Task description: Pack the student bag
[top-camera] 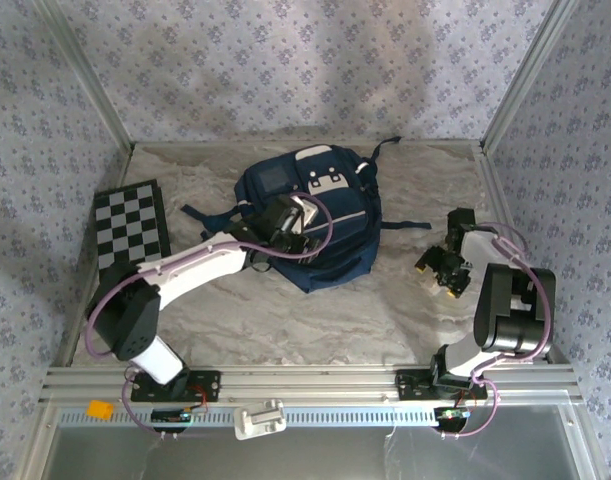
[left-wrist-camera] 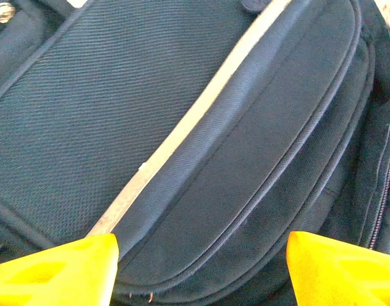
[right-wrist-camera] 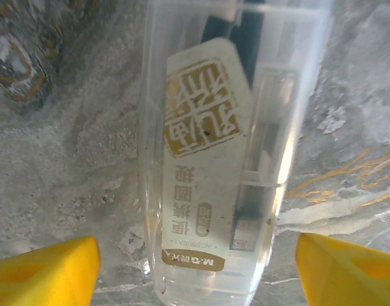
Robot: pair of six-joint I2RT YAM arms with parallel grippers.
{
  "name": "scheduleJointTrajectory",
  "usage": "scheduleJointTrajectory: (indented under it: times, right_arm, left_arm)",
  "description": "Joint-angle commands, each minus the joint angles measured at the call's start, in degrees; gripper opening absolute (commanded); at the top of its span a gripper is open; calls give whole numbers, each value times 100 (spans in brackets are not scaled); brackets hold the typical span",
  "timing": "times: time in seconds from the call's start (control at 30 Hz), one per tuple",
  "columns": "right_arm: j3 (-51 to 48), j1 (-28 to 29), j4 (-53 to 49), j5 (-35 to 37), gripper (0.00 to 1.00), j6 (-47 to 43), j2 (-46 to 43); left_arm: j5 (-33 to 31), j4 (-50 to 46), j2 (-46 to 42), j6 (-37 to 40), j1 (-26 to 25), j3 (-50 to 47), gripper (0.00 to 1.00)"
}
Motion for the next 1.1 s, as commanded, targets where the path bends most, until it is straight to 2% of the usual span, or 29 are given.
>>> scheduleJointTrajectory:
  times: [0.0, 0.27, 0.43, 0.6, 0.73, 0.8, 0.87, 1.07]
  right_arm:
    - [48, 34, 13, 98, 76, 27, 174]
    - [115, 16, -109, 36, 54, -149, 107]
    - [80, 1, -139, -14, 46, -314, -42]
    - [45, 62, -225, -48, 43, -377, -254]
    - [38, 117, -395, -98, 42, -445, -420]
    - [-8, 210, -458, -230, 42, -466, -553]
    - [0, 359, -607, -238, 42, -473, -694]
    - [35, 896, -960, -373, 40, -250, -1260]
  left_arm:
    - [229, 39, 220, 620, -13, 337, 69]
    - [445, -314, 663, 1517, -70, 870, 70]
    - [396, -471, 968, 1879, -141, 1107, 70]
    - [36, -258, 1175, 2269, -337, 1134, 72]
    - [-735, -143, 1531, 2475, -345, 1394, 71]
    - [-1070, -53, 1673, 2549, -307, 1512, 66]
    - [-1089, -78, 1695, 2583, -230, 1626, 59]
    - [-678, -295, 1510, 2476, -13, 1999, 26]
